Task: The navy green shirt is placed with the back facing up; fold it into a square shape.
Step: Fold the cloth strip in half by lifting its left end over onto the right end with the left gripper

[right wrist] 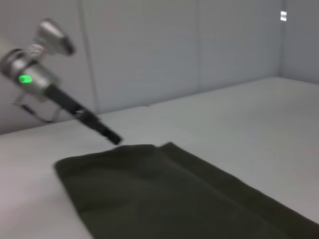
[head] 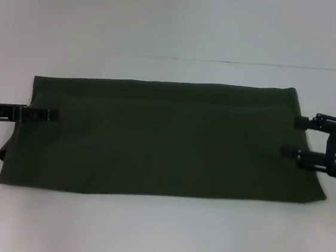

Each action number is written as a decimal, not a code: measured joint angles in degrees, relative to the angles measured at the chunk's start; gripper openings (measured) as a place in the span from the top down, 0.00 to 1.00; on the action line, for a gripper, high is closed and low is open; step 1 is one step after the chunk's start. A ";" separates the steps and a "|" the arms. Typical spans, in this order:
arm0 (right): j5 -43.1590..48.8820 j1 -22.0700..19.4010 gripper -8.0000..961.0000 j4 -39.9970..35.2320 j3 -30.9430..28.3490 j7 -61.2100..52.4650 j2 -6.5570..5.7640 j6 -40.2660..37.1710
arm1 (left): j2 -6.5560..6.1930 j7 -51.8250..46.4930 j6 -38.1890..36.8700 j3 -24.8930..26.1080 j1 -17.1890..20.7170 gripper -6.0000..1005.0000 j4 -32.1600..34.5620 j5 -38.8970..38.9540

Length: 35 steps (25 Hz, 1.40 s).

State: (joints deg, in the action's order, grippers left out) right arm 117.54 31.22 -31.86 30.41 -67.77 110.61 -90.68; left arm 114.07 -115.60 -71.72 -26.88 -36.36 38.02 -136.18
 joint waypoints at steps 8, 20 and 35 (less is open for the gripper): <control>2.22 0.01 0.19 -0.02 2.82 1.05 -0.08 -4.75 | 0.01 0.86 1.83 -0.35 -0.05 0.12 -0.18 -0.38; 2.43 0.04 0.19 -0.34 3.86 1.03 0.24 -5.69 | 0.25 0.49 4.42 -1.78 -0.15 0.12 -1.16 -1.89; 2.42 0.33 0.19 -0.47 4.15 1.06 0.30 -5.65 | 1.10 0.39 6.05 -3.82 0.24 0.12 -2.76 -1.99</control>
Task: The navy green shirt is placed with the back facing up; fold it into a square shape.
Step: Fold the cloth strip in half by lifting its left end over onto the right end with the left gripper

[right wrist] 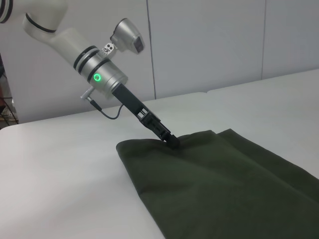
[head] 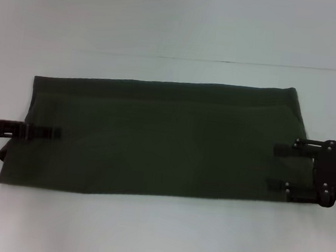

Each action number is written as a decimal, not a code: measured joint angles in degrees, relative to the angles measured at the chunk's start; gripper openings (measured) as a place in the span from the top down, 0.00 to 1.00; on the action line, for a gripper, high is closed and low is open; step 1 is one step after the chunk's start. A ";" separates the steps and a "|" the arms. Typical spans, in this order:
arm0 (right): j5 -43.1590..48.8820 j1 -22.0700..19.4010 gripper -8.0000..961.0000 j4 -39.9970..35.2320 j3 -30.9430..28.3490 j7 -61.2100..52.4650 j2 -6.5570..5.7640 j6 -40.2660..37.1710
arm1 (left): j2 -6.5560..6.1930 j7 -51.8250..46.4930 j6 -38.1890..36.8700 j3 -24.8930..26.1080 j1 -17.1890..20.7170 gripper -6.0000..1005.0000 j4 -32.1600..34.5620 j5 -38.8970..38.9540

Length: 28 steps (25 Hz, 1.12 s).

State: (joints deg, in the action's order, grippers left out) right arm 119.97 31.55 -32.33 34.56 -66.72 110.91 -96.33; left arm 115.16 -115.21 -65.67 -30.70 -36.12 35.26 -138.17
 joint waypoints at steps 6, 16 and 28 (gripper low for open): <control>0.00 0.20 0.19 -0.01 0.15 -0.02 0.00 0.21 | 0.40 -0.02 0.12 -0.72 -0.06 0.12 -0.03 0.00; 0.45 0.79 0.19 -0.08 0.16 -0.44 -0.18 0.17 | 0.62 -1.18 -0.35 -3.15 -1.06 0.12 -0.97 0.00; 0.53 1.26 0.19 0.25 0.16 -0.68 -0.11 0.44 | 0.13 -5.47 -1.00 -2.53 -0.91 0.12 2.84 0.56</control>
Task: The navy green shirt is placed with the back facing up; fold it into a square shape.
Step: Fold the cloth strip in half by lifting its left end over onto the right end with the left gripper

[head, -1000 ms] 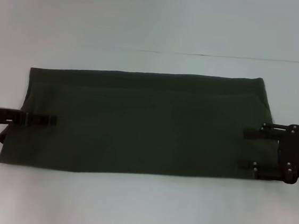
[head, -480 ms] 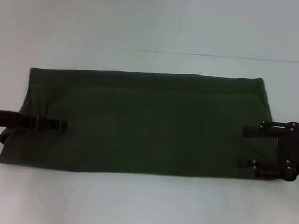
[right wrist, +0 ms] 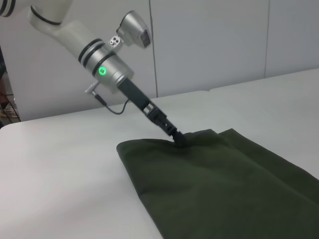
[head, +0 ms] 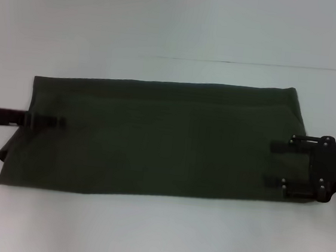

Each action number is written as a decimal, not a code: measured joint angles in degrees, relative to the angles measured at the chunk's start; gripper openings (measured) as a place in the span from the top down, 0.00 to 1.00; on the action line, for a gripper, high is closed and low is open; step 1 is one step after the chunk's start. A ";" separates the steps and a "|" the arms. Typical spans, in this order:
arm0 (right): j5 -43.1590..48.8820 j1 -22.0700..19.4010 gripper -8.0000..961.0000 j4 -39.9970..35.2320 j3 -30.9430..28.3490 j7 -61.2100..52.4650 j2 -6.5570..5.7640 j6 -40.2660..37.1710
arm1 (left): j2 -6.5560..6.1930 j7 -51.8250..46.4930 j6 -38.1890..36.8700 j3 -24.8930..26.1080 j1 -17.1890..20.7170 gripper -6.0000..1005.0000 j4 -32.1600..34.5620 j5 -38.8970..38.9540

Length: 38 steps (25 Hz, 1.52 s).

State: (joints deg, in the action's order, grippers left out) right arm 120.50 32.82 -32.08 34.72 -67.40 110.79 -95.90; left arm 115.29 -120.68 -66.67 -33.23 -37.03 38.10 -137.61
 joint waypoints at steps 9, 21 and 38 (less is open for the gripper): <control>0.01 0.24 0.19 0.19 0.00 -0.58 0.11 0.89 | -0.40 -3.59 0.68 1.42 0.31 0.12 3.06 0.03; 0.00 0.43 0.19 -0.34 0.00 -1.23 0.31 0.98 | -0.40 -3.86 2.10 1.13 -0.33 0.12 -1.10 -0.19; 0.52 0.69 0.19 -0.46 0.09 -1.34 0.20 0.97 | 0.96 -3.72 4.02 0.69 -1.86 0.12 -4.85 -0.38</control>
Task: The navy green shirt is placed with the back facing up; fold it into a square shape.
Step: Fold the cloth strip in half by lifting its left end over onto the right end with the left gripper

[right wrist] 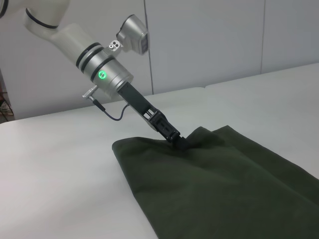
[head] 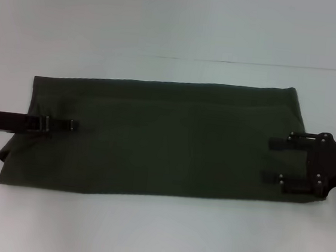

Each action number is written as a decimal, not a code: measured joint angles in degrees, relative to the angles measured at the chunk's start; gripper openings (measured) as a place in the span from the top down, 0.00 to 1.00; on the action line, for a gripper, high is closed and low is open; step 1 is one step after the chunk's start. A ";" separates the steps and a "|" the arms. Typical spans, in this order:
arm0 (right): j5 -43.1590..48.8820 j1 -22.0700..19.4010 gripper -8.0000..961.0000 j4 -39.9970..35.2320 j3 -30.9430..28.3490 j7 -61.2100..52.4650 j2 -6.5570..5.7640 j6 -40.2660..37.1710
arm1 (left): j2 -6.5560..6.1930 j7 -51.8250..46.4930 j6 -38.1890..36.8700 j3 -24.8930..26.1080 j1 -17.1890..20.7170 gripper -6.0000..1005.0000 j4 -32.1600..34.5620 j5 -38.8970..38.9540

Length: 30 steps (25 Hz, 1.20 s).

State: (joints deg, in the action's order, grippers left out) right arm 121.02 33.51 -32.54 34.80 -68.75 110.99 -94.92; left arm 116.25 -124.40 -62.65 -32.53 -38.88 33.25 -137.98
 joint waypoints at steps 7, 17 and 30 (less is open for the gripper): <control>0.09 0.26 0.19 0.00 0.00 0.00 0.00 0.00 | -0.16 -1.79 -2.04 0.82 0.32 0.12 2.49 0.97; 0.10 0.37 0.19 0.03 0.00 -0.02 0.01 0.36 | -1.04 -5.76 -2.23 0.90 1.73 0.12 6.91 0.80; 0.09 0.58 0.19 0.03 0.00 -0.30 0.09 0.55 | -2.01 -11.87 0.08 0.53 0.83 0.12 5.73 -5.91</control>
State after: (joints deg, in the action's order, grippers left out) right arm 121.11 34.09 -32.51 34.80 -69.04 111.09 -94.37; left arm 114.24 -136.27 -62.58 -32.00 -38.05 38.98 -143.89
